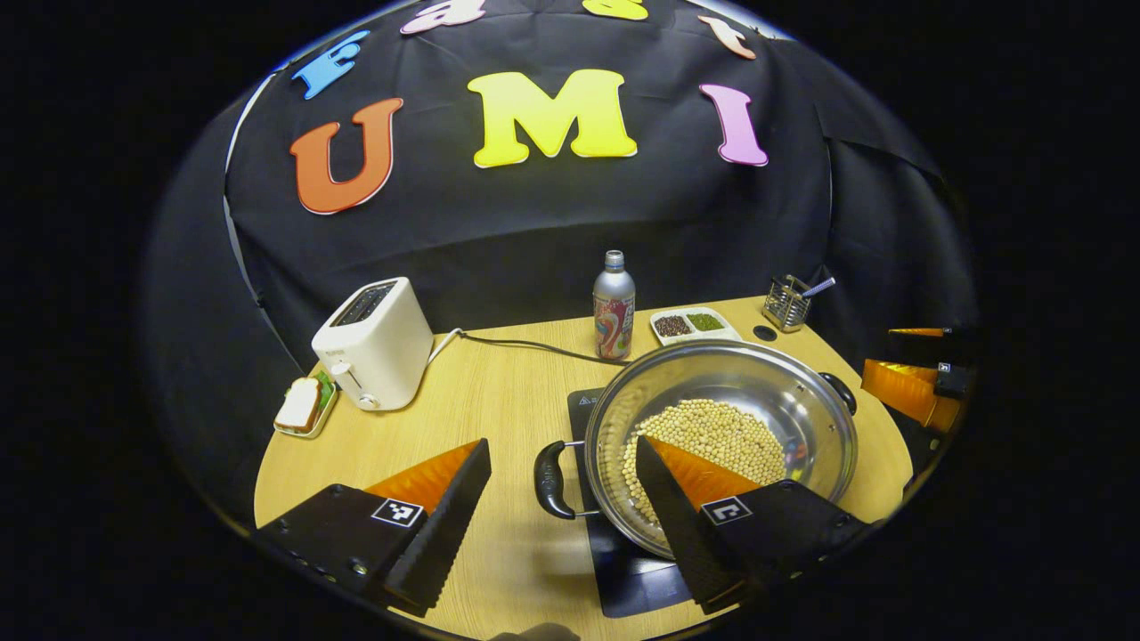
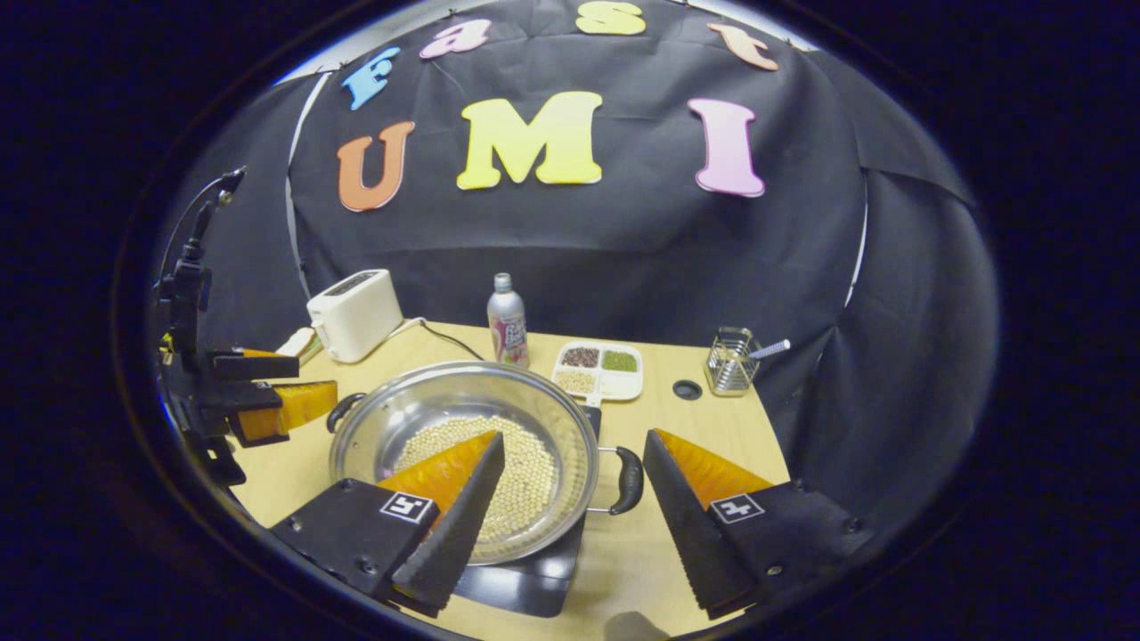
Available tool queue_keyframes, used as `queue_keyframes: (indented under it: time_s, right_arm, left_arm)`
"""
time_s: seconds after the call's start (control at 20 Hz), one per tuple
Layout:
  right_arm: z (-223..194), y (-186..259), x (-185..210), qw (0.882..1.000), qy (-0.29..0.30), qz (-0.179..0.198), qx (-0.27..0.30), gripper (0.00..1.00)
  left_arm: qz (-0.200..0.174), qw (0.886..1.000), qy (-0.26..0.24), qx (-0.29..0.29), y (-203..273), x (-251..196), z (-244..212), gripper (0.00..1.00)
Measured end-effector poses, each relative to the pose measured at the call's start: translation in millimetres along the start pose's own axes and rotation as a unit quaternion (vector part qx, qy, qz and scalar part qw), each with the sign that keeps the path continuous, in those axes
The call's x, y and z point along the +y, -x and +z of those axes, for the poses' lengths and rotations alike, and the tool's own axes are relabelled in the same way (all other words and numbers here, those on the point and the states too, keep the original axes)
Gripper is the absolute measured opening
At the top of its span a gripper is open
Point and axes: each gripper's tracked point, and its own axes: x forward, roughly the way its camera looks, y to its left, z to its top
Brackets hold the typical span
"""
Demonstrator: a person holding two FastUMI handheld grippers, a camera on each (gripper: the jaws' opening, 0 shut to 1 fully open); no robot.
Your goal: First push the handle of the pot to place it horizontally, then grasp the pot with both hands and set it on the induction cooktop.
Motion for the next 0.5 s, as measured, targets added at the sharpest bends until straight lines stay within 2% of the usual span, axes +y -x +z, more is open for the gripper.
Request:
queue_keyframes:
  time_s: [0.3,0.5]
  right_arm:
    - [69.6,66.8,28.5,0.997,0.008,0.001,-0.081,0.97]
    - [122.6,125.2,43.1,0.989,0.012,-0.003,-0.149,0.98]
  left_arm:
    - [0.012,0.996,-0.001,-0.085,70.5,26.5,63.8,0.97]
    - [0.005,0.990,0.002,-0.142,129.0,40.4,98.6,0.97]
